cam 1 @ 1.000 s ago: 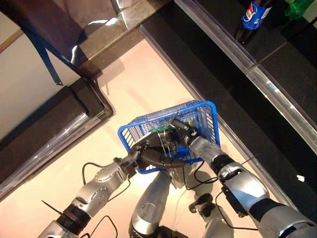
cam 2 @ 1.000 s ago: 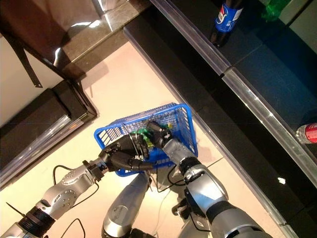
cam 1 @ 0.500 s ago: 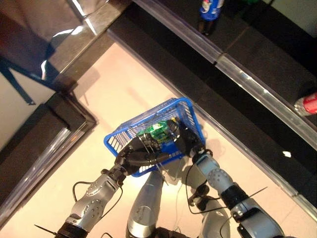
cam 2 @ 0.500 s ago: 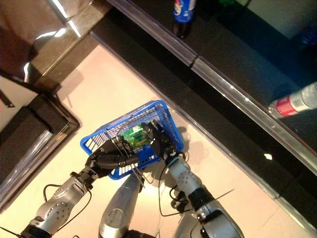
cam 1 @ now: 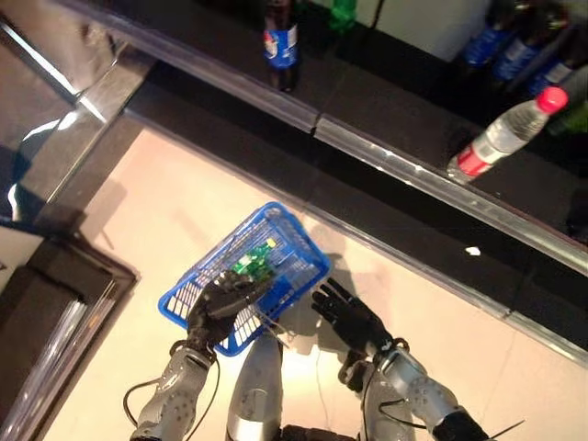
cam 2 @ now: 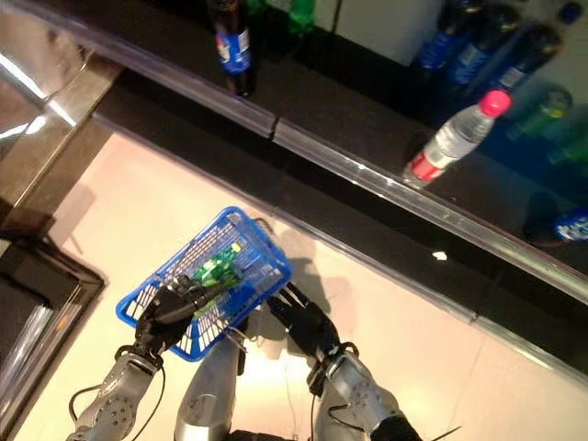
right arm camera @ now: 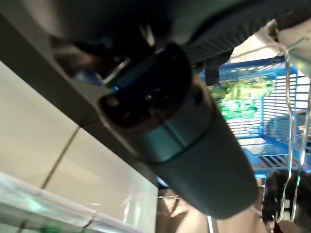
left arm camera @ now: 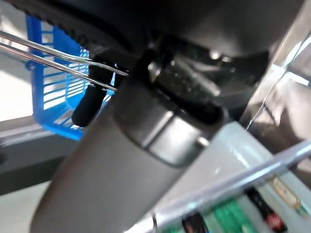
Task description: Pick up the drink and place into the basket.
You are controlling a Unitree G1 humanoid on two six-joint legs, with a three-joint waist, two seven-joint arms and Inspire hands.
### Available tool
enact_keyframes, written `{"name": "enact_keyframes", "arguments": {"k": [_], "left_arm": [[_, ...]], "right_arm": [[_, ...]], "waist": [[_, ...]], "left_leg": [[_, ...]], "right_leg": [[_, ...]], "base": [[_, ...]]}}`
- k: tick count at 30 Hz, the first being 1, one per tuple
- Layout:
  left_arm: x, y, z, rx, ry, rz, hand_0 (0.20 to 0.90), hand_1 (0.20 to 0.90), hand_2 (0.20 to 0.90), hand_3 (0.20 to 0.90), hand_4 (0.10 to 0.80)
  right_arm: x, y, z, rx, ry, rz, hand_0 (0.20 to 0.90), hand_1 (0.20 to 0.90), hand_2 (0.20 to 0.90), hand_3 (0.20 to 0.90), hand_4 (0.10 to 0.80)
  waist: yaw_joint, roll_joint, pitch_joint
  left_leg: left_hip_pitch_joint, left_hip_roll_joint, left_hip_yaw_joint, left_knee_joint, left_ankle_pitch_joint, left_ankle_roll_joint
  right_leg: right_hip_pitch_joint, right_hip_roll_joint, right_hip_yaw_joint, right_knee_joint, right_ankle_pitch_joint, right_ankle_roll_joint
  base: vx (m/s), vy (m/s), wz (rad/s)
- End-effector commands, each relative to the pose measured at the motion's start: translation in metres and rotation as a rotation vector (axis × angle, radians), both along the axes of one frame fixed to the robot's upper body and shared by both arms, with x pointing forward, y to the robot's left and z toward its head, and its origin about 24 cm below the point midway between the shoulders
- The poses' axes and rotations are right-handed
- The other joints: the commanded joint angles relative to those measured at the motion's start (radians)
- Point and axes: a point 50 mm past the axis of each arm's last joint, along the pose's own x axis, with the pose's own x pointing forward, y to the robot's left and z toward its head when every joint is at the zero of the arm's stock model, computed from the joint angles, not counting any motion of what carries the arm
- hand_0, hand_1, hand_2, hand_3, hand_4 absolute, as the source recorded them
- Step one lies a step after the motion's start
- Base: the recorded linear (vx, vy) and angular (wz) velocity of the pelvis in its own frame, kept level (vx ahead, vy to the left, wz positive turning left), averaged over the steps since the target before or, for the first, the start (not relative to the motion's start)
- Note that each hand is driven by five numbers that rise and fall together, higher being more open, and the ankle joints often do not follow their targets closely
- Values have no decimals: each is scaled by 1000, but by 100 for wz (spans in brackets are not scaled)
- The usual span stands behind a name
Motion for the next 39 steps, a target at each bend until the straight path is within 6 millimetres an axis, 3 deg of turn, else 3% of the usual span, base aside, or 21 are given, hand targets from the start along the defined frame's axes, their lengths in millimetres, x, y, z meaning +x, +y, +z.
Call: {"name": "enact_keyframes", "arguments": {"k": [1,6,7,8,10,15,21,26,27,28,30,34,39], "left_arm": [[4,20,40,24,-271,142,300,300,300,200,100],[-15,42,-11,-54,-44,337,300,300,300,200,100],[-27,47,-37,-107,68,435,300,300,300,200,100],[-35,49,-51,-150,134,493,300,300,300,200,100],[-63,57,-80,-193,302,623,300,300,300,200,100],[-107,62,-110,-204,545,756,300,300,300,200,100],[-154,68,-127,-133,799,812,300,300,300,200,100],[-181,76,-128,-189,793,957,300,300,300,200,100],[-189,80,-127,-223,762,1031,300,300,300,200,100],[-195,83,-126,-258,729,1107,300,300,300,200,100],[-199,86,-124,-297,668,1196,300,300,300,200,100],[-207,93,-120,-337,611,1349,300,300,300,200,100],[-237,101,-118,-446,553,1583,300,300,300,200,100]], "right_arm": [[-13,-13,-12,-101,27,-54,900,900,900,900,800],[-41,-53,-52,-287,242,-171,900,900,900,900,800],[-60,-71,-72,-373,361,-213,900,900,900,900,800],[-71,-79,-80,-424,416,-224,900,900,900,900,800],[-112,-102,-101,-619,590,-206,900,900,900,900,800],[-166,-116,-115,-705,824,-188,900,900,900,900,800],[-192,-120,-117,-685,894,-258,900,900,900,900,800],[-193,-118,-118,-688,891,-294,900,900,900,900,800],[-191,-117,-118,-703,879,-260,900,900,900,900,800],[-187,-115,-118,-724,858,-211,900,900,900,900,800],[-183,-112,-118,-745,843,-170,900,900,900,900,800],[-183,-110,-119,-734,848,-172,900,900,900,900,800],[-174,-117,-117,-762,841,-113,900,900,900,900,800]], "waist": [[-34,5,-177],[-79,-1,-239],[-93,-1,-266],[-100,0,-281],[-120,3,-324],[-152,0,-366],[-182,-11,-385],[-185,-21,-377],[-178,-18,-376],[-164,-10,-379],[-152,-7,-378],[-153,-14,-386],[-145,-24,-393]], "left_leg": [[26,0,12,-7,14,1],[66,8,47,-32,8,0],[89,9,63,-42,0,2],[101,9,71,-46,-6,4],[139,9,95,-54,-26,6],[195,8,132,-50,-74,12],[236,-2,171,-47,-112,21],[274,3,238,-115,-97,13],[282,14,279,-133,-86,10],[297,27,313,-151,-93,3],[301,41,341,-162,-78,-2],[280,64,288,-158,-50,-24],[263,172,247,-70,44,-88]], "right_leg": [[61,-1,24,-62,57,-7],[84,5,65,-122,83,1],[98,1,75,-145,94,9],[105,-2,81,-157,100,13],[124,-13,97,-183,115,29],[149,-39,130,-208,134,61],[148,-83,144,-227,191,89],[103,-95,87,-227,269,114],[82,-89,29,-191,258,114],[83,-67,-52,-154,199,119],[90,-33,-106,-153,147,94],[114,58,-43,-199,109,37],[153,143,-26,-245,81,-26]], "base": [[58,31,-33],[71,59,-33],[126,66,-39],[177,85,-34],[170,75,-39],[116,57,-27],[77,24,-27],[-38,-84,-55],[-103,-62,-68],[-136,-95,-77],[-102,-198,-107],[-10,-368,-72],[33,-391,-36]]}}
